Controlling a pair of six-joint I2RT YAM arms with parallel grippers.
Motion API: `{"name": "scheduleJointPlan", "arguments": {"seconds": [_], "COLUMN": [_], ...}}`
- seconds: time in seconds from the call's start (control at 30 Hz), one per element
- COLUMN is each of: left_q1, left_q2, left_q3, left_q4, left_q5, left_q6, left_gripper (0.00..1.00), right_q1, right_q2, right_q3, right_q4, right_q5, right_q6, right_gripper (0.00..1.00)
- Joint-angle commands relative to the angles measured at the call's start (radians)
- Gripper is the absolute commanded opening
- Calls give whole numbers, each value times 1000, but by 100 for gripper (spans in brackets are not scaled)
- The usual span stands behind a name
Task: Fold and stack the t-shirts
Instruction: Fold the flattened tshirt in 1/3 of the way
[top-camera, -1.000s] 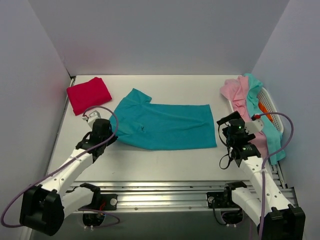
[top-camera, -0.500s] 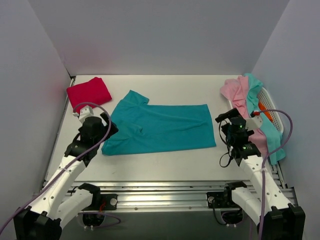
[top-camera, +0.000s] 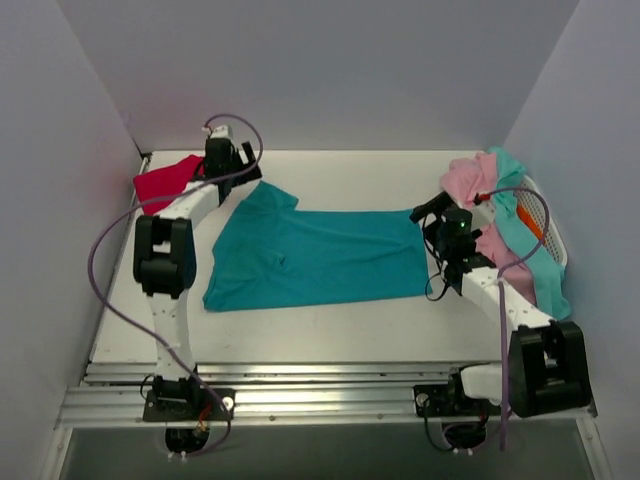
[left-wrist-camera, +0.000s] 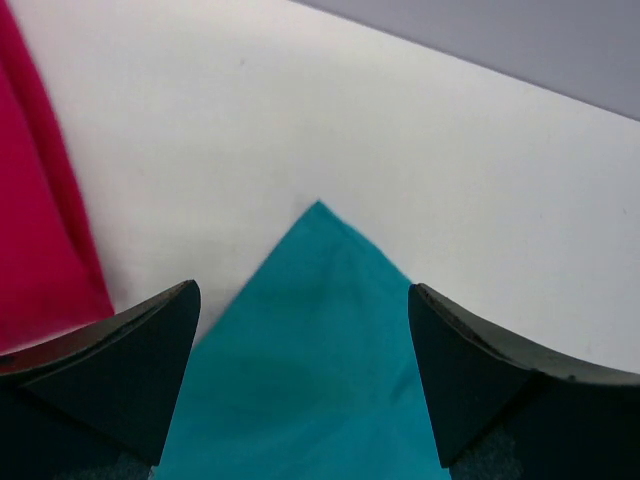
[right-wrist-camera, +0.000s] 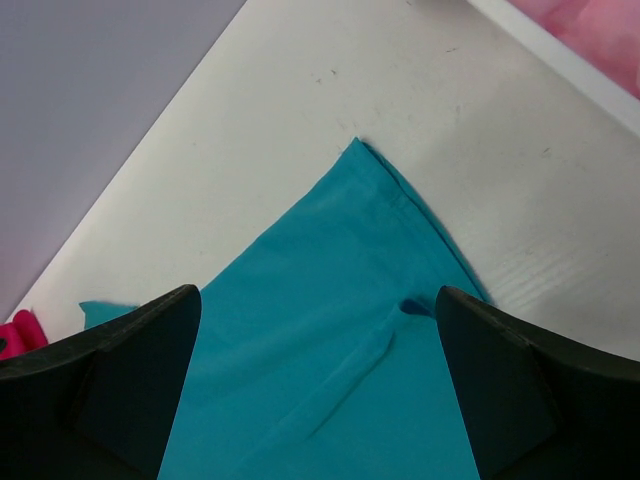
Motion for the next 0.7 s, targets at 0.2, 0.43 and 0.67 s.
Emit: {"name": "scheduleJointPlan", "arguments": {"seconds": [0.2, 0.43, 0.67], "left_q1": [64, 75, 70], "left_q2": [423, 531, 516], "left_q3": [601, 726, 618], "left_q4": [-237, -302, -241], "left_q5": [155, 224, 388], "left_q6": [87, -5, -103], "left_gripper": [94, 94, 94], "right_q1": [-16, -23, -28], "right_q2": [38, -3, -22], "right_q3": [-37, -52, -60], "right_q4": [176, 167, 150], "right_q5": [-67, -53, -39], "right_q6": [-25, -33, -34], "right_gripper": [100, 100, 100]}}
